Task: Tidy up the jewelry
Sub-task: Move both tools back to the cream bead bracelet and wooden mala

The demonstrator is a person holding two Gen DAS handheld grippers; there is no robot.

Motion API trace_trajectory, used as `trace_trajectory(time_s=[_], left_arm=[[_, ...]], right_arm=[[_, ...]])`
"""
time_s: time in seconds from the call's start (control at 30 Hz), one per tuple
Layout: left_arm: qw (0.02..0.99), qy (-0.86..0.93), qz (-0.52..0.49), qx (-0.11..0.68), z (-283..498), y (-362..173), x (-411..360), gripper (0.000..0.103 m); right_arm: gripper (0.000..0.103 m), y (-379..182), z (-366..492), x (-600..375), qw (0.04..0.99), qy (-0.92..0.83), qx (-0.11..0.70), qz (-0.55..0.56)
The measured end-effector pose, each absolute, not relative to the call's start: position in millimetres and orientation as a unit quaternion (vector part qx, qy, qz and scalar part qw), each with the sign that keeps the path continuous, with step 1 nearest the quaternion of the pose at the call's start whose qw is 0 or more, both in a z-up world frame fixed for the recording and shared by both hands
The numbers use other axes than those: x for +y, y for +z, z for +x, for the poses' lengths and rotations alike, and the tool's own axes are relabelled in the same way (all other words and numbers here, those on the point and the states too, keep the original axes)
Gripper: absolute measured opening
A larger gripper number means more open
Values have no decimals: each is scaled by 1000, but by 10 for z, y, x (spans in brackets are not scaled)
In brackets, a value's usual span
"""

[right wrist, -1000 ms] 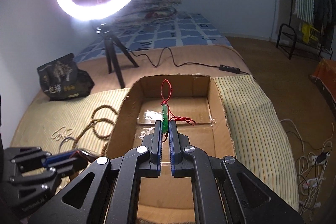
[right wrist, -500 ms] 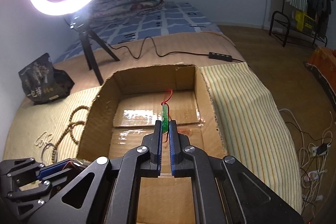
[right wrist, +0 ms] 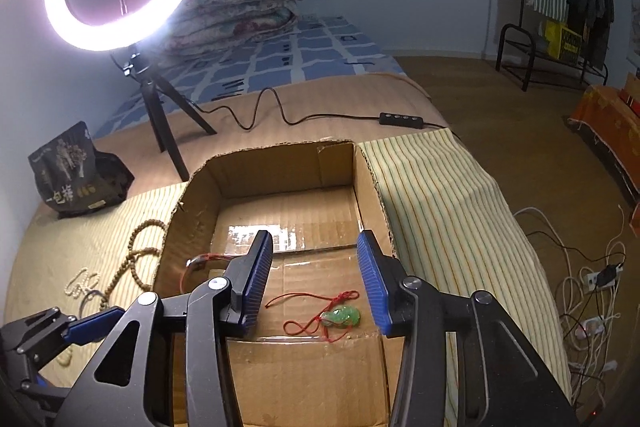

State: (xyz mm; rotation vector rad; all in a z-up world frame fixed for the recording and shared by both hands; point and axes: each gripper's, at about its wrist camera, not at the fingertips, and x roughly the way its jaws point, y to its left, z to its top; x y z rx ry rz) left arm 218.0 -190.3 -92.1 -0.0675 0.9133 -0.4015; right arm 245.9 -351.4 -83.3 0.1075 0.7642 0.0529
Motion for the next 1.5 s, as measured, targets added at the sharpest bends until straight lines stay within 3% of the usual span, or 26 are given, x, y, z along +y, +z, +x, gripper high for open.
trace_trajectory(time_s=[0.33, 0.4, 0.5, 0.6, 0.77, 1.13, 1.5], left_arm=[[889, -170, -29, 423, 2024, -745, -1673, 50], [892, -163, -28, 421, 1998, -711, -1608, 51], [896, -153, -24, 415, 1949, -655, -1485, 52], [901, -141, -23, 409, 1892, -597, -1309, 61], [906, -110, -33, 407, 1815, -543, -892, 62], [901, -57, -37, 429, 1547, -612, -61, 62], [885, -53, -44, 460, 1376, -847, 293, 62]], right_arm=[[48, -653, 2328, -3429, 931, 25, 361, 40], [53, -604, 2295, -3402, 933, 26, 358, 38], [69, -544, 2235, -3333, 936, 23, 349, 30], [71, -518, 2196, -3206, 936, 29, 350, 12], [77, -516, 2140, -2986, 931, 48, 362, -16], [77, -472, 2064, -2432, 920, 121, 372, -11], [78, -567, 2176, -1983, 903, 162, 398, -16]])
